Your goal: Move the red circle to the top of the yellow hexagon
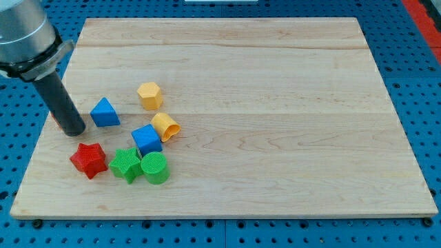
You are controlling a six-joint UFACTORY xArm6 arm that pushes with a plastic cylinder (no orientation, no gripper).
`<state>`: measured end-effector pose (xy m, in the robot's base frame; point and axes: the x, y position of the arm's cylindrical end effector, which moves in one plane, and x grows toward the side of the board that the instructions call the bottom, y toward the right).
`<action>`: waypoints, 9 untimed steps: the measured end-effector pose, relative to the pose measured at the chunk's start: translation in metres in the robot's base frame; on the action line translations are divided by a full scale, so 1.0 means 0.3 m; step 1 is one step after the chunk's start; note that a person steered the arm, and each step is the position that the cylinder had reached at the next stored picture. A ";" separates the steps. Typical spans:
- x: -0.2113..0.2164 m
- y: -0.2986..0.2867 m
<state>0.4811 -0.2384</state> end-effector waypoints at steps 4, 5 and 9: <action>0.038 -0.219; 0.029 -0.221; -0.078 -0.106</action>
<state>0.4577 -0.2701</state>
